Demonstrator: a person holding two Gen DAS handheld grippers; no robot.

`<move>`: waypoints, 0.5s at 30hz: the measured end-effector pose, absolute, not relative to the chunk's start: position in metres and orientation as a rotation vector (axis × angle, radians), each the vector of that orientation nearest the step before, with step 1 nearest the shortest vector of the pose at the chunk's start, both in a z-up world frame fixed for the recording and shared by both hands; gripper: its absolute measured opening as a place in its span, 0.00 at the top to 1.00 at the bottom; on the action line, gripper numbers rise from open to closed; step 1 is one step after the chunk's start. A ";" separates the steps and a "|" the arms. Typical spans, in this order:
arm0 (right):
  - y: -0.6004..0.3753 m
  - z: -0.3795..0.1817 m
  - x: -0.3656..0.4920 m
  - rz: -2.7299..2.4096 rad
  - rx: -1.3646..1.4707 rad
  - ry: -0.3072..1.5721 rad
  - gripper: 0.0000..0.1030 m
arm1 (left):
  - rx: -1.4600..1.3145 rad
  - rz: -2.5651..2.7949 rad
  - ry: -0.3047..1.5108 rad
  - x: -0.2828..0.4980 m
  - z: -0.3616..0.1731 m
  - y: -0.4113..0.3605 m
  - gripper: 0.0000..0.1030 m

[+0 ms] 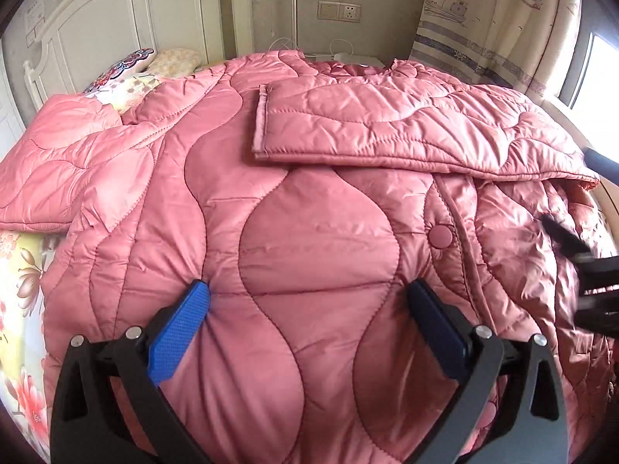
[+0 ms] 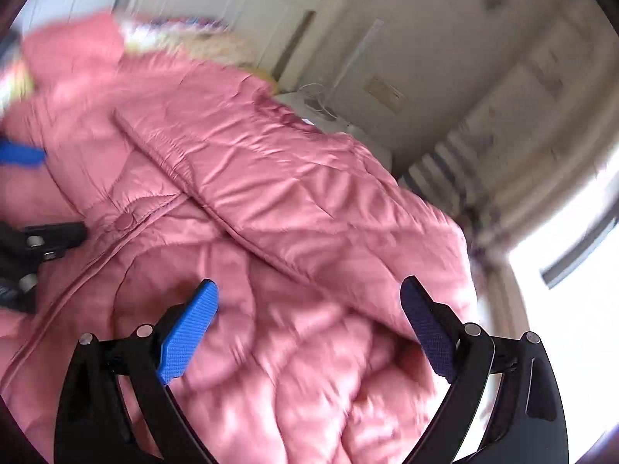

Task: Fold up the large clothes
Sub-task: 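Fold the held sleeve across the jacket body with the right tool, release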

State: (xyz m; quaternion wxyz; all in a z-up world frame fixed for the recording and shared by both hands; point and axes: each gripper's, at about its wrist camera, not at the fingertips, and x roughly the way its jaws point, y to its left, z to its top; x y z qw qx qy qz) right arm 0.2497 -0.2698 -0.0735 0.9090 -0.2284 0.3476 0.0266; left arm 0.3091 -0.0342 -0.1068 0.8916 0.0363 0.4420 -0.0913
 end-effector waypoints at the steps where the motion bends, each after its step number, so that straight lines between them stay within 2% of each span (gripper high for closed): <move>1: -0.284 -0.067 0.244 0.061 -0.413 0.709 0.13 | 0.076 -0.189 0.917 0.309 -0.107 -0.034 0.02; 6: -0.339 -0.047 0.212 0.029 -0.058 0.676 0.12 | 0.078 -0.190 0.921 0.309 -0.108 -0.035 0.02; 15: -0.385 -0.094 0.224 -0.086 0.276 0.797 0.12 | -0.244 -0.282 0.996 0.359 -0.076 -0.012 0.02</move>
